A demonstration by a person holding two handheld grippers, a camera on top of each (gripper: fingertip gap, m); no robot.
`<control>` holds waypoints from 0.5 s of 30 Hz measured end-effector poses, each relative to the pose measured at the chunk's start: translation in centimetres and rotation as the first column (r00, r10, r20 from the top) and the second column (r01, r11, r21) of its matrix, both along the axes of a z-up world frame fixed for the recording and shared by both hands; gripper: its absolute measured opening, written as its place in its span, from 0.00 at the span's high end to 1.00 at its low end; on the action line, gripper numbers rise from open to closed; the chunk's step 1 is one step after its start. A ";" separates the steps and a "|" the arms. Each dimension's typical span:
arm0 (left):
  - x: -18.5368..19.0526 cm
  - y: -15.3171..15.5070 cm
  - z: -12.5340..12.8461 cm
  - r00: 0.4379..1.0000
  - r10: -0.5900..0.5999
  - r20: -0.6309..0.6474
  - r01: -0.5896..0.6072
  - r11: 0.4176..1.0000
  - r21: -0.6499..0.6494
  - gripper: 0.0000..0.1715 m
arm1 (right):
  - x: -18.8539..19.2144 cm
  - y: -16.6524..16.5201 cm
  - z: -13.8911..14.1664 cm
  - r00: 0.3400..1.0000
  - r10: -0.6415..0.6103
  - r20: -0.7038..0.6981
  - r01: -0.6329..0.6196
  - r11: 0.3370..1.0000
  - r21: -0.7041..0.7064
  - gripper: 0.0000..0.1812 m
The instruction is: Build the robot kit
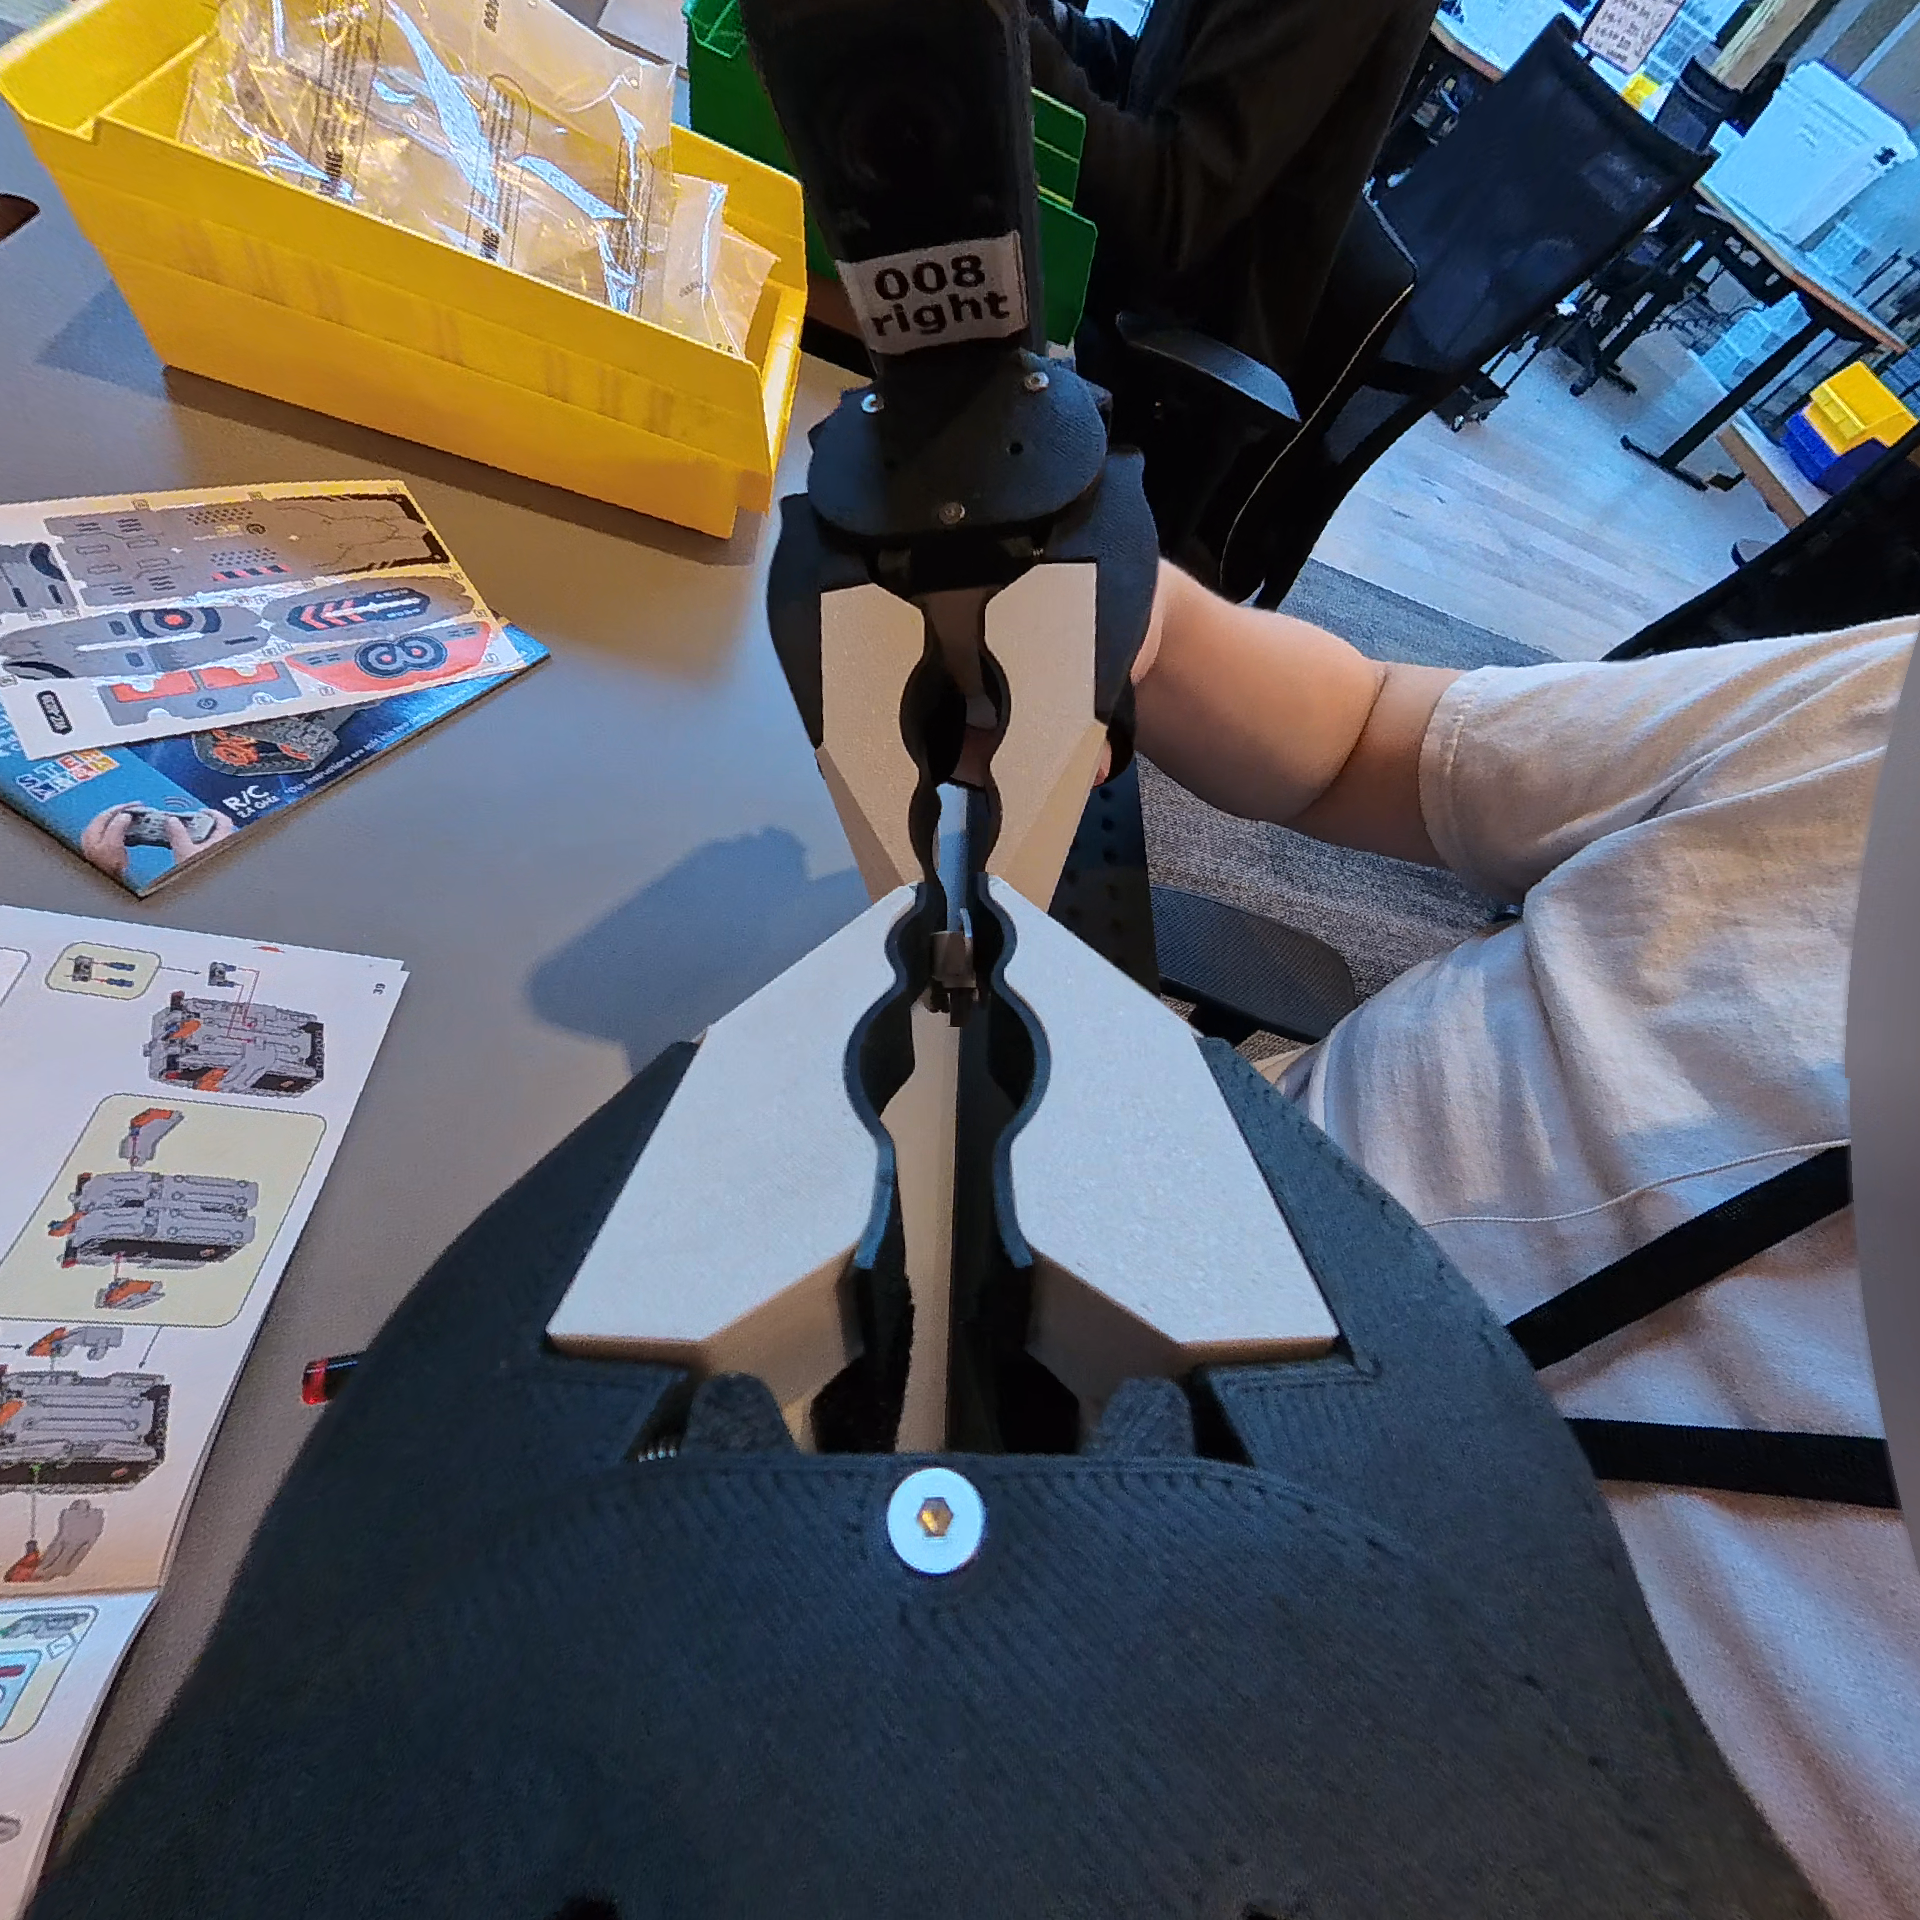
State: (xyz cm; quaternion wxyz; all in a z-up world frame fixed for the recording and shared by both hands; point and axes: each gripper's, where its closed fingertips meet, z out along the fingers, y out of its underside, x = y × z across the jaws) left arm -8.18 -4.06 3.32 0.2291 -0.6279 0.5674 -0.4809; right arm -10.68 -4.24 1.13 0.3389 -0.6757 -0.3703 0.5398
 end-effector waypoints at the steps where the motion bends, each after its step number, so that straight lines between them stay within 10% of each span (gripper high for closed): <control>1: 0.0 0.1 0.0 1.000 0.007 0.001 -0.007 1.000 -0.001 0.97 | 0.0 0.1 0.0 1.000 -0.007 -0.001 0.007 1.000 0.009 0.97; 9: -4.0 4.5 1.3 0.950 0.220 0.223 -0.271 0.934 0.232 0.66 | 2.2 1.7 -0.4 0.992 -0.102 -0.071 0.114 0.977 0.179 0.97; 15: -9.4 7.4 -8.4 0.900 0.391 0.194 -0.433 0.859 0.272 0.49 | 4.9 3.8 -1.2 0.960 -0.147 -0.239 0.206 0.948 0.244 0.97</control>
